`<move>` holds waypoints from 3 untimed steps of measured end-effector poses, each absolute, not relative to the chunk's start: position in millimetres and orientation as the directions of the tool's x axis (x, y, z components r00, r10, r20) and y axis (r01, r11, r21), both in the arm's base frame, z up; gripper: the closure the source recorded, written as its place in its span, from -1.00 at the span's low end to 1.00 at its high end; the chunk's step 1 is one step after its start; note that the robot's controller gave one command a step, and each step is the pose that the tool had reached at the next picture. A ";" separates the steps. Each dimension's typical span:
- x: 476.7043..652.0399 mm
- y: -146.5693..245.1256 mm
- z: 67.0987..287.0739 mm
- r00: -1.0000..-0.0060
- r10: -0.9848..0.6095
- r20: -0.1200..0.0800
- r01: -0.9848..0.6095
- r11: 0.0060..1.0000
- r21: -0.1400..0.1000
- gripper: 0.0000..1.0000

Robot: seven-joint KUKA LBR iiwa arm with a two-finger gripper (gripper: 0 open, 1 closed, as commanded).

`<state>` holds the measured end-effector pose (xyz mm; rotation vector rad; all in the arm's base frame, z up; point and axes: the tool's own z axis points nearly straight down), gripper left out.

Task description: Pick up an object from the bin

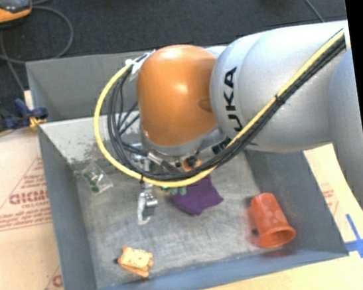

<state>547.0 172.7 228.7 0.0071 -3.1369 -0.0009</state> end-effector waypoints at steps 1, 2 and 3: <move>548.6 171.8 233.4 -1.000 -0.001 -0.003 -0.001 1.000 0.002 -1.00; 547.6 167.7 228.2 -1.000 0.004 -0.011 0.004 1.000 0.006 -1.00; 547.5 149.2 197.0 -1.000 0.021 0.009 0.021 1.000 -0.005 -1.00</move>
Offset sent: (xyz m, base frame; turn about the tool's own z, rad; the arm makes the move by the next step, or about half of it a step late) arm -0.0279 -0.0968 -0.1142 0.1244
